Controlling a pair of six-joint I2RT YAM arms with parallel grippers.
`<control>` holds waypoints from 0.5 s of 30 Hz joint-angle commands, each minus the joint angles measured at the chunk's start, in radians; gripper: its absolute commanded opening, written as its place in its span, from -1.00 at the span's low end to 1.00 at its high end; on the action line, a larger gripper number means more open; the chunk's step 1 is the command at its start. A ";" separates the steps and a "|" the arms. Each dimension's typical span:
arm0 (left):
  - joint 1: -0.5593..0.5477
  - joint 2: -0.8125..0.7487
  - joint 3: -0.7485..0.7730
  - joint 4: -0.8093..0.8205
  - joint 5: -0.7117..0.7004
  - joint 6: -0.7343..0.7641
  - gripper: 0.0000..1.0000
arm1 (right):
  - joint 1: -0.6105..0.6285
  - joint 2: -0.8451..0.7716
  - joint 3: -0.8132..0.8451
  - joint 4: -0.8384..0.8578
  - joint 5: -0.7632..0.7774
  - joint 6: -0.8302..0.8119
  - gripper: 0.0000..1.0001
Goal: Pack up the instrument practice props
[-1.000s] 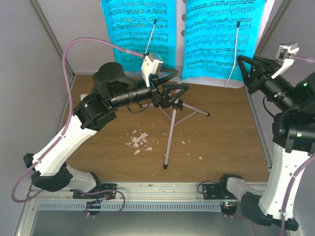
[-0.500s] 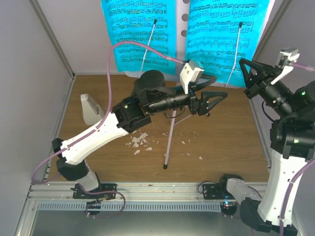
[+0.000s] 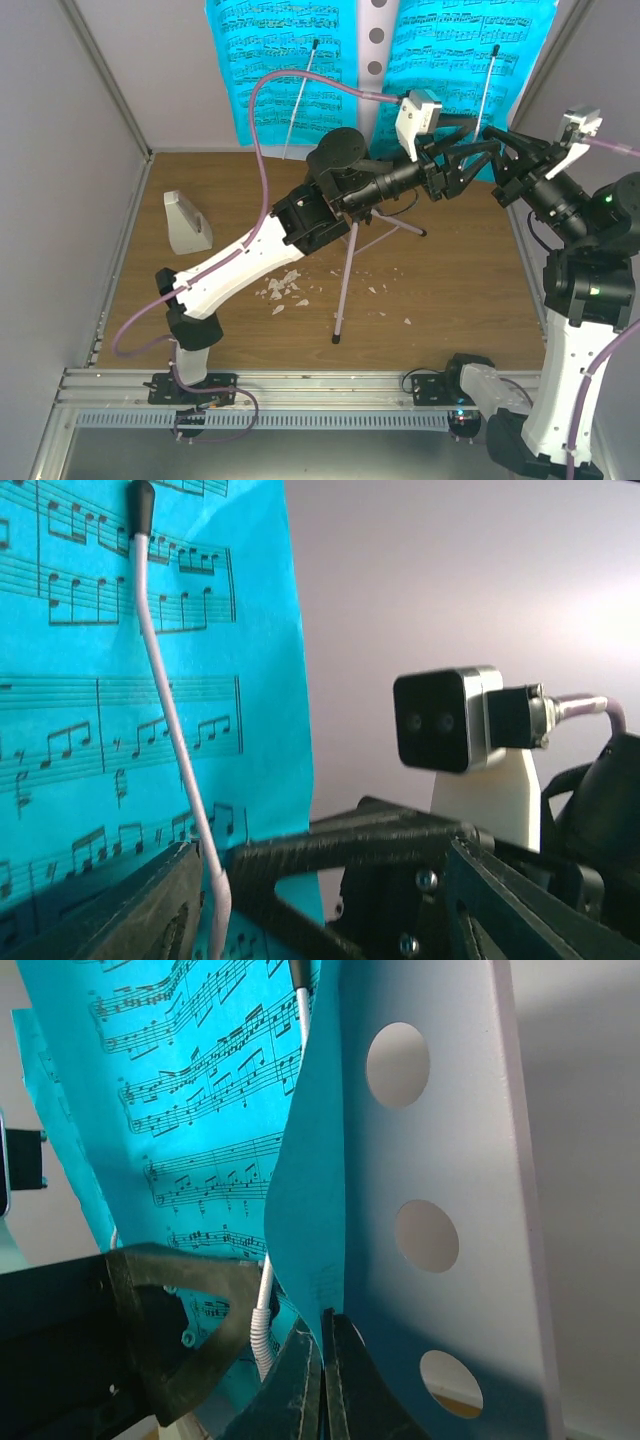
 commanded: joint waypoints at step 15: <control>-0.006 0.082 0.072 0.110 -0.006 0.007 -0.63 | -0.004 -0.018 -0.033 0.050 -0.020 0.026 -0.99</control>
